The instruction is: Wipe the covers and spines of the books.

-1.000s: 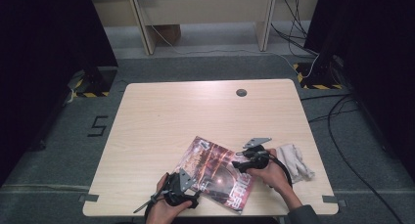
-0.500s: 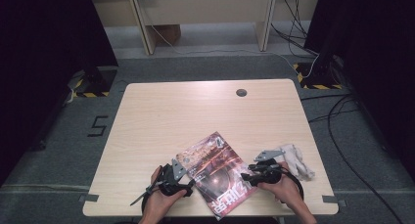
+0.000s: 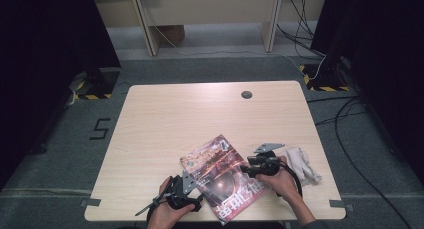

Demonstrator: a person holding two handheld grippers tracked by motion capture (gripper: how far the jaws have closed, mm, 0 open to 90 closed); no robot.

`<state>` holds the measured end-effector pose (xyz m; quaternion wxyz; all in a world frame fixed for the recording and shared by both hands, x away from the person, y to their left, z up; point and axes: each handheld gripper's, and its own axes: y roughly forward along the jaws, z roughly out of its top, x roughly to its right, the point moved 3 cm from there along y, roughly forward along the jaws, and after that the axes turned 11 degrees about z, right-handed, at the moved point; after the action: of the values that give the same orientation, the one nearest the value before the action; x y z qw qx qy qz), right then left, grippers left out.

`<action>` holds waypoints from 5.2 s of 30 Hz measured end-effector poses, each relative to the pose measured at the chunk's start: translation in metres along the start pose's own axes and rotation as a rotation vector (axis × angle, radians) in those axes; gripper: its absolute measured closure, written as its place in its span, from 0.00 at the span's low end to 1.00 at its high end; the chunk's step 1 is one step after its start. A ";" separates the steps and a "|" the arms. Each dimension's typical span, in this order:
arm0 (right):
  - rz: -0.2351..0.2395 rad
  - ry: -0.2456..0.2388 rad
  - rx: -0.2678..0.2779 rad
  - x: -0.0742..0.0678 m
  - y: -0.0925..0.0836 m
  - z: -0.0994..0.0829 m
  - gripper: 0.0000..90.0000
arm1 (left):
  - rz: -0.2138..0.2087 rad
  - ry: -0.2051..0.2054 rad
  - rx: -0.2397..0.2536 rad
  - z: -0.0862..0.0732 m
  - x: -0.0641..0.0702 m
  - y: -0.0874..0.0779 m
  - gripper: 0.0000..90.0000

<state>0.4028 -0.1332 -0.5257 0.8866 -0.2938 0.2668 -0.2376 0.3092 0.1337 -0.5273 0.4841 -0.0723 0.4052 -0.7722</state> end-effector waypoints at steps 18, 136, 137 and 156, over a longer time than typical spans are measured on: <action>0.039 0.166 0.079 0.003 0.011 0.006 0.56 | 0.021 -0.006 -0.007 -0.001 0.000 0.003 0.13; 0.087 -0.352 -0.138 -0.017 -0.018 0.037 0.73 | -0.079 0.084 0.301 0.036 -0.046 0.021 0.85; 0.091 -0.358 -0.140 -0.016 -0.018 0.036 0.73 | -0.072 0.095 0.303 0.036 -0.045 0.020 0.85; -0.077 -0.177 0.024 0.012 -0.082 0.026 0.56 | -0.036 0.090 0.318 0.024 -0.051 0.001 0.88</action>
<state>0.4061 -0.1877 -0.4587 0.9003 -0.3130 0.1733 -0.2478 0.3484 0.1613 -0.4979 0.4570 0.0329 0.2979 -0.8375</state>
